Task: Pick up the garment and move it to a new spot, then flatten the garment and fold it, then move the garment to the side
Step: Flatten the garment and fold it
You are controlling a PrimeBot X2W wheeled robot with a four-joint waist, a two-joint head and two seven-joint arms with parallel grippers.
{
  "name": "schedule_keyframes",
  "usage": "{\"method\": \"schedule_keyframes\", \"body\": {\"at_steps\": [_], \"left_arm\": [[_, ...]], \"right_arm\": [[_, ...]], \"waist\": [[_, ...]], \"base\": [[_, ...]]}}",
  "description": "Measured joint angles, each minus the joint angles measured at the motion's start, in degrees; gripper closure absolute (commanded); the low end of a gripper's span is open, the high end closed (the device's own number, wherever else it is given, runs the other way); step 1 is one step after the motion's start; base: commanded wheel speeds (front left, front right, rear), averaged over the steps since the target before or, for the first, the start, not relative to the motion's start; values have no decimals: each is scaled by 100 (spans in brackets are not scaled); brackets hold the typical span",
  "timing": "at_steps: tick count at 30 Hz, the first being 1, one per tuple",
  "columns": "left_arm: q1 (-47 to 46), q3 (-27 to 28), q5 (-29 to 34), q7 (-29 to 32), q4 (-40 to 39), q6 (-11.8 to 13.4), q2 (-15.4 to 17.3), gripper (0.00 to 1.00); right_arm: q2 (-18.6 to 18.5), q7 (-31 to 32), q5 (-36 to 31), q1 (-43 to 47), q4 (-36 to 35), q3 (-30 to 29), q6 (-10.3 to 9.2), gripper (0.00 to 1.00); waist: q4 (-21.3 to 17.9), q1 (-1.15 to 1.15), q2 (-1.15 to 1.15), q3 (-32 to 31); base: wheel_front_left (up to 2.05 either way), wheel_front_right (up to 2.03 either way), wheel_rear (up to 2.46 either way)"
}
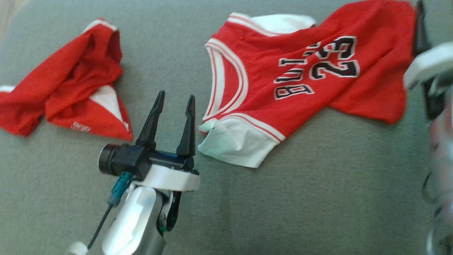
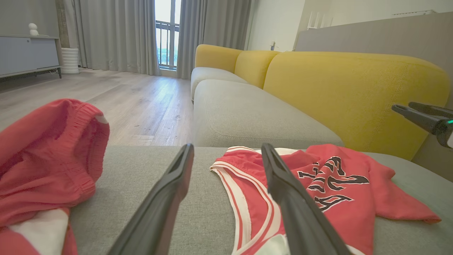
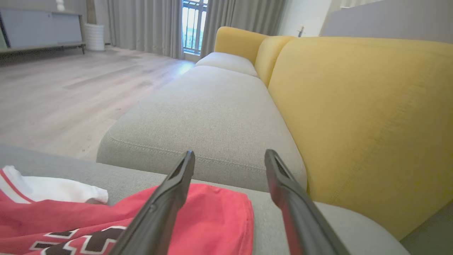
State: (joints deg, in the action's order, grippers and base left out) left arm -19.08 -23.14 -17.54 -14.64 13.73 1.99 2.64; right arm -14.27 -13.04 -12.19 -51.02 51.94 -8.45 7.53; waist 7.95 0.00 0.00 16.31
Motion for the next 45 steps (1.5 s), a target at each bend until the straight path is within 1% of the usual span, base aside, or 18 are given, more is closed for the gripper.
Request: {"method": "schedule_keyframes", "body": {"at_steps": [2, 7, 10, 14, 15, 16, 18, 21, 24, 26, 29, 34, 40, 45], "left_arm": [[80, 78, 45, -1, 13, -1, -2, 0], [443, 219, 46, -7, 66, -7, -1, 0], [594, 324, 46, -7, 81, -49, 3, 0], [767, 453, 149, -5, 109, -49, 2, 0], [823, 477, 155, -5, 125, -49, 4, 0], [953, 493, 155, -5, 162, -58, 3, 0], [1085, 515, 141, -5, 185, -83, 3, 0], [1174, 543, 90, -5, 192, -147, 4, 0], [1161, 506, 98, -5, 224, -247, 4, 0], [1138, 456, 98, -7, 327, -258, 5, 0], [1076, 300, 98, -5, 686, -263, 5, 0], [768, 75, 109, 105, 1298, -363, 5, 0], [265, 37, 252, 275, 1908, -350, 32, 0], [122, 0, 256, 348, 2284, -347, 36, 0]], "right_arm": [[208, -73, 192, 405, -287, -160, 0, 0], [749, -118, 566, 1748, -1181, -272, 0, 0], [983, -118, 833, 2601, -1895, -266, 0, 0], [1098, -119, 1220, 3479, -2722, -165, 0, 0], [1101, -120, 1391, 3663, -2866, -103, 0, 0], [1116, -130, 1856, 3977, -3040, 27, 0, 0], [1147, -133, 2068, 4209, -3140, 127, 0, 0], [1159, -133, 2121, 4362, -3273, 196, 0, 0], [1159, -134, 2120, 4346, -3393, 127, 0, 0], [1159, -134, 2117, 4346, -3412, 73, 0, 0], [1159, -134, 2068, 4344, -3446, 70, 0, 0], [1159, -134, 2068, 4325, -3466, 132, 0, 0], [1159, -134, 2072, 4258, -3477, 191, 0, 0], [1159, -134, 2078, 4185, -3487, 182, 0, 0]], "waist": [[-100, 0, 0, -128], [-347, 0, 0, -466], [-481, -2, 0, -660], [-634, -1, 0, -882], [-664, -1, 0, -933], [-715, -1, 0, -1025], [-770, -2, 0, -1081], [-823, -1, 0, -1099], [-798, 0, 0, -1076], [-773, 0, 0, -1057], [-760, 0, 0, -995], [-798, 1, 0, -825], [-906, 1, 0, -594], [-986, 1, 0, -485]], "base": [[0, 0, 0], [0, 0, 0], [0, 0, 0], [0, 0, 0], [0, 0, 0], [0, 0, 0], [0, 0, 0], [0, 0, 0], [0, 0, 0], [0, 0, 0], [0, 0, 0], [0, 0, 0], [0, 0, 0], [0, 0, 0]]}}
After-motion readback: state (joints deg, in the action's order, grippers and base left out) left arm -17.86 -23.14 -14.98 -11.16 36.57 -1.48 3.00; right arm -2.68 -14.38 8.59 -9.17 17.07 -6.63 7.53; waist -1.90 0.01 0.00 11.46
